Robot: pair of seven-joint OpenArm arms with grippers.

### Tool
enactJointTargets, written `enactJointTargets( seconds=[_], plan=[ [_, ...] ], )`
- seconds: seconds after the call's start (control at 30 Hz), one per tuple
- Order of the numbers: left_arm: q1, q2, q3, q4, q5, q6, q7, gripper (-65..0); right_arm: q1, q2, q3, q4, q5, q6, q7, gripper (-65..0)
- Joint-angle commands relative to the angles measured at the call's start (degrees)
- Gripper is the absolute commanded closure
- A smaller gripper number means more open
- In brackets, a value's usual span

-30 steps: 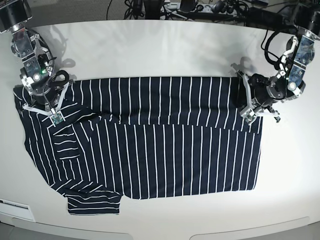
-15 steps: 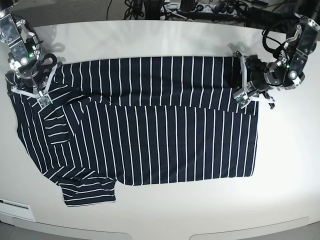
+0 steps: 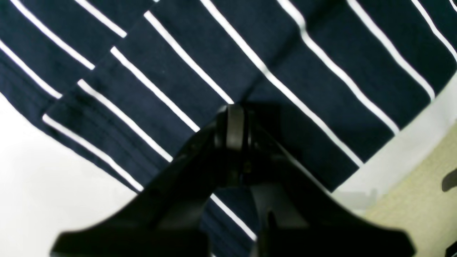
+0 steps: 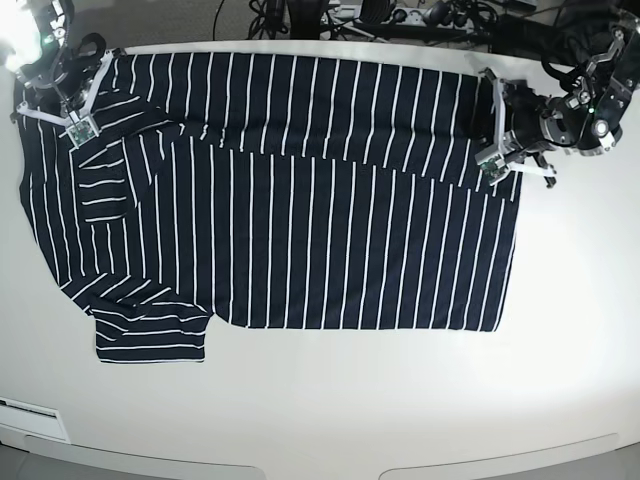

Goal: Fold the T-shirt properly
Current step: 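Fold the shirt edge inward with both grippers and release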

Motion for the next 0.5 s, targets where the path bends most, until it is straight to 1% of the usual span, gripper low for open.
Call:
enactJointTargets(
  seconds=[0.0, 0.13, 0.3, 0.47],
  plan=[
    [1.70, -0.76, 0.44, 0.00, 0.81, -0.87, 4.09, 0.0, -0.48, 0.70, 0.26, 0.22, 0.42, 0.37, -1.46, 0.0],
    [4.15, -0.79, 0.44, 0.83, 0.94, -0.90, 4.55, 0.0, -0.46, 0.70, 0.26, 0.22, 0.42, 0.33, -1.46, 0.0],
    [4.74, -0.79, 0.44, 1.36, -1.01, -0.92, 9.22, 0.0, -0.46, 0.70, 0.26, 0.24, 0.39, 0.35, -1.42, 0.0],
    [4.55, -0.81, 0.42, 1.36, 1.68, -0.90, 9.40, 0.0, -0.44, 0.72, 0.26, 0.24, 0.35, 0.28, -1.44, 0.0]
  ],
)
